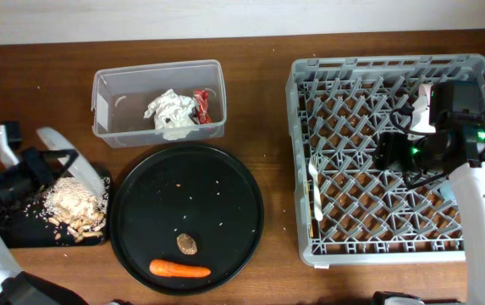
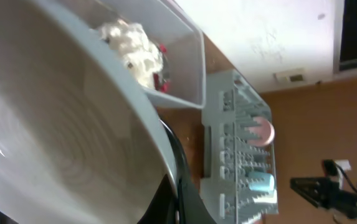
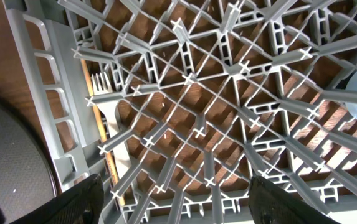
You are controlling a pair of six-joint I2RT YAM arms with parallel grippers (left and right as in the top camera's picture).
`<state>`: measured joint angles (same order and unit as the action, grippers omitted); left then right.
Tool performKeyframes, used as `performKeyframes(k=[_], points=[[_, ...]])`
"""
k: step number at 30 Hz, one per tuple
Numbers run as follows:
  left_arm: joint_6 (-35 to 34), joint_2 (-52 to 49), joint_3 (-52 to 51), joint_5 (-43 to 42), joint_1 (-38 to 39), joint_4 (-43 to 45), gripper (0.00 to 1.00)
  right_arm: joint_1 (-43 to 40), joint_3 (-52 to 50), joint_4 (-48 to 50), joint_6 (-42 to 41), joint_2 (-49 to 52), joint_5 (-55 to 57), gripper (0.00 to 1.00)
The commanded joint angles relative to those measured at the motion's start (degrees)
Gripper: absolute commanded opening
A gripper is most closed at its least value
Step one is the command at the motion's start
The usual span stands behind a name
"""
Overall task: Sort waste into correct bins and load items into the dishwasher rack
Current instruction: 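Set the empty white plate back on the round black tray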
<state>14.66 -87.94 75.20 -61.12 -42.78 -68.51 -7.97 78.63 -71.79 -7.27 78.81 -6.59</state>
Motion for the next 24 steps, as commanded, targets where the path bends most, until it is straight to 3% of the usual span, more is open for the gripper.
performKeyframes(k=[1, 5, 8, 11, 12, 14, 17, 21, 24], points=[[3.10, 2.51, -0.37, 4.92, 8.13, -4.17, 0.00, -0.26, 0.39, -0.09, 0.66, -0.33, -0.28, 0.78], [2.25, 7.04, -0.37, 13.53, 25.20, -6.03, 0.00, -0.26, 0.39, -0.24, 0.66, -0.33, -0.31, 0.78], [-3.63, 6.91, -0.39, 23.17, 38.40, -4.20, 0.01, -0.26, 0.39, -0.52, 0.66, -0.33, -0.31, 0.78], [-8.76, 6.91, -0.39, 29.22, 46.90, 0.15, 0.00, -0.26, 0.39, -0.70, 0.66, -0.33, -0.31, 0.78], [-13.11, 6.73, -0.39, 35.65, 53.75, 3.45, 0.00, -0.26, 0.39, -0.90, 0.66, -0.33, -0.31, 0.78], [-17.97, 3.80, -0.39, 43.15, 63.82, 5.75, 0.00, -0.26, 0.39, -0.94, 0.66, -0.33, -0.31, 0.78], [-19.71, -4.07, -0.39, 45.22, 73.90, 7.91, 0.00, -0.26, 0.39, -1.11, 0.66, -0.33, -0.31, 0.78], [-21.75, -12.66, -0.39, 47.45, 80.37, 8.15, 0.01, -0.26, 0.39, -1.31, 0.68, -0.33, -0.31, 0.78], [-21.75, -12.96, -0.35, 47.67, 80.76, 8.02, 0.11, -0.26, 0.39, -1.33, 0.68, -0.33, -0.28, 0.78]])
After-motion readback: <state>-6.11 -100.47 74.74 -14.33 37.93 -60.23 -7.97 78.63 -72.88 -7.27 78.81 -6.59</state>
